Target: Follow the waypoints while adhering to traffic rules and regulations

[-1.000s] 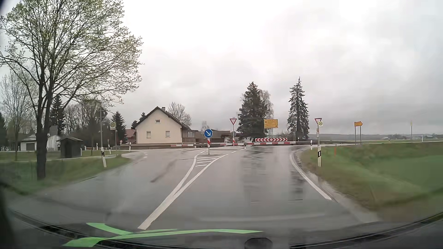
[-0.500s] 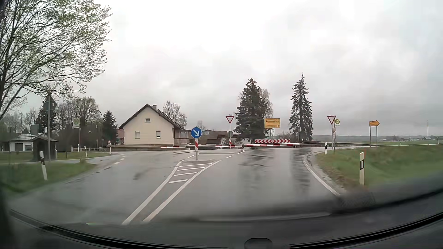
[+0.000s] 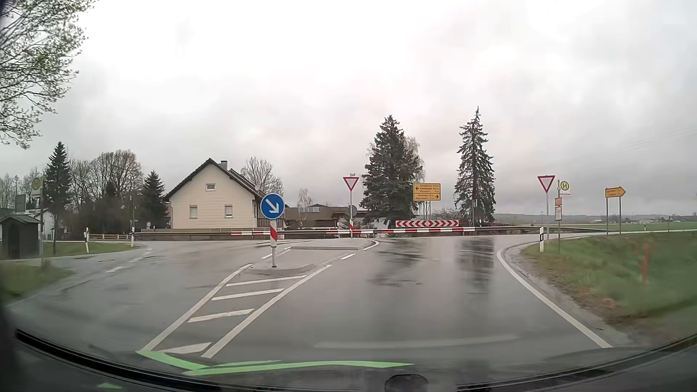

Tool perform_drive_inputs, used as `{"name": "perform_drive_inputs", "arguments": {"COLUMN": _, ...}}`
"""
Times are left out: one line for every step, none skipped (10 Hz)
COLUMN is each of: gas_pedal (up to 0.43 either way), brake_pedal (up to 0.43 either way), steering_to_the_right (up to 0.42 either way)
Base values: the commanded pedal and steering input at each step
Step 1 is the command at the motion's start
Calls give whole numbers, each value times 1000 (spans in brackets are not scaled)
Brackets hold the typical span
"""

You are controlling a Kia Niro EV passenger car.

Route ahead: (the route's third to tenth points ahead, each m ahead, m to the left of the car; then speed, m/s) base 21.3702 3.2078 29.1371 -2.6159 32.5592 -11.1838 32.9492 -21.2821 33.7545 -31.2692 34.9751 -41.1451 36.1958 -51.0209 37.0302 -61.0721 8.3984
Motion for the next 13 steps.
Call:
{"name": "perform_drive_inputs", "arguments": {"gas_pedal": 0, "brake_pedal": 201, "steering_to_the_right": 24}}
{"name": "perform_drive_inputs", "arguments": {"gas_pedal": 0, "brake_pedal": 195, "steering_to_the_right": 30}}
{"name": "perform_drive_inputs", "arguments": {"gas_pedal": 0, "brake_pedal": 201, "steering_to_the_right": 38}}
{"name": "perform_drive_inputs", "arguments": {"gas_pedal": 0, "brake_pedal": 201, "steering_to_the_right": 46}}
{"name": "perform_drive_inputs", "arguments": {"gas_pedal": 0, "brake_pedal": 201, "steering_to_the_right": 54}}
{"name": "perform_drive_inputs", "arguments": {"gas_pedal": 0, "brake_pedal": 201, "steering_to_the_right": 62}}
{"name": "perform_drive_inputs", "arguments": {"gas_pedal": 0, "brake_pedal": 195, "steering_to_the_right": 66}}
{"name": "perform_drive_inputs", "arguments": {"gas_pedal": 0, "brake_pedal": 201, "steering_to_the_right": 69}}
{"name": "perform_drive_inputs", "arguments": {"gas_pedal": 0, "brake_pedal": 201, "steering_to_the_right": 75}}
{"name": "perform_drive_inputs", "arguments": {"gas_pedal": 0, "brake_pedal": 201, "steering_to_the_right": 83}}
{"name": "perform_drive_inputs", "arguments": {"gas_pedal": 0, "brake_pedal": 183, "steering_to_the_right": 97}}
{"name": "perform_drive_inputs", "arguments": {"gas_pedal": 0, "brake_pedal": 177, "steering_to_the_right": 107}}
{"name": "perform_drive_inputs", "arguments": {"gas_pedal": 0, "brake_pedal": 171, "steering_to_the_right": 112}}
